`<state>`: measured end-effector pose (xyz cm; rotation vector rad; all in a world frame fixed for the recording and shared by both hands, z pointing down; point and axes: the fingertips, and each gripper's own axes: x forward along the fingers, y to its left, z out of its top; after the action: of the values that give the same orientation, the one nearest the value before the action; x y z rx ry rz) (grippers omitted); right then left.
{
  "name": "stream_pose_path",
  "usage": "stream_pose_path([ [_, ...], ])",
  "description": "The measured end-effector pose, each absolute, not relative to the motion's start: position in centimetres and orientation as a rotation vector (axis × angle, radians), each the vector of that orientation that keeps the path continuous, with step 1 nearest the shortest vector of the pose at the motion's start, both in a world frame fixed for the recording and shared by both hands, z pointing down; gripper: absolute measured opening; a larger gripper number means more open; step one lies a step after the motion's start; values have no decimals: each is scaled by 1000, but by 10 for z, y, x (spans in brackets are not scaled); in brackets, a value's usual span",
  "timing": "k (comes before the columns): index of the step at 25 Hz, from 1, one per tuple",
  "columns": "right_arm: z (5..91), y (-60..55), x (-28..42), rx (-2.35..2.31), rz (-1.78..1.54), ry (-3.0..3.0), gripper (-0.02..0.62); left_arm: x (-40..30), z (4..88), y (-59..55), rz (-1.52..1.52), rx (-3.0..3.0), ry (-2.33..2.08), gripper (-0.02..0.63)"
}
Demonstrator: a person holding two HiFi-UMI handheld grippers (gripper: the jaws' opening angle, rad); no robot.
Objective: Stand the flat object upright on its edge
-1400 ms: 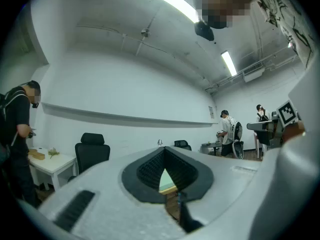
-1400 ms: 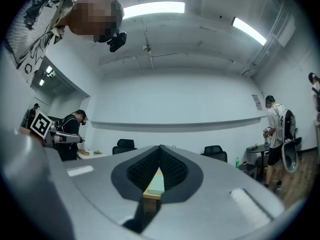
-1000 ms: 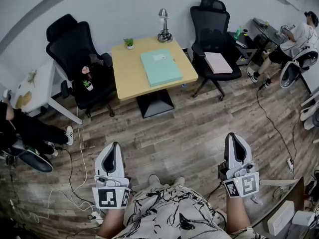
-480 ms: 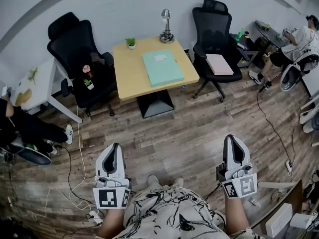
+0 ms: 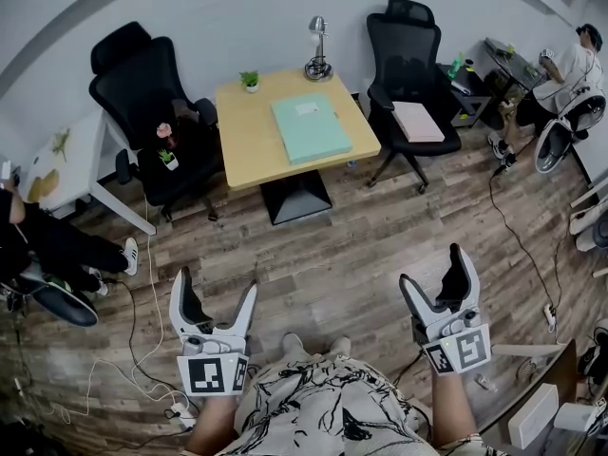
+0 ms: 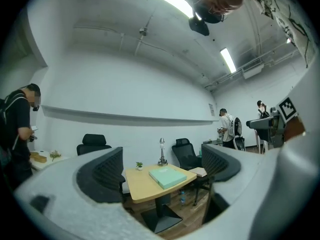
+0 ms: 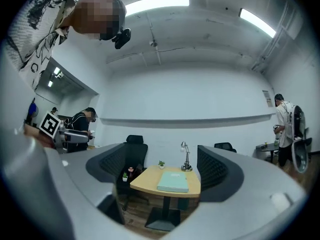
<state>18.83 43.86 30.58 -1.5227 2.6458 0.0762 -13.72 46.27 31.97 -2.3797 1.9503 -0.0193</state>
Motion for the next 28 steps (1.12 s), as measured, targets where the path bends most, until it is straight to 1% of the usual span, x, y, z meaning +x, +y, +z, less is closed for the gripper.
stream_pose_path([
  [1,306,439,185,-1518,77,2654,454,-138,320,462,-11,-2387,1940,491],
  [4,305,442,178,-1509,62,2642,462,-138,321,460,1,-2429,1903,514],
  [10,311,449,164,-1564,58,2631,460,-155,330,459,44,-2477,1876,514],
  [18,330,455,166,-1663,-9,2556,462,-163,344,448,-38,-2525,1804,519],
  [28,342,400,183,-1655,-43,2564,471,-140,352,394,-67,-2549,1822,535],
])
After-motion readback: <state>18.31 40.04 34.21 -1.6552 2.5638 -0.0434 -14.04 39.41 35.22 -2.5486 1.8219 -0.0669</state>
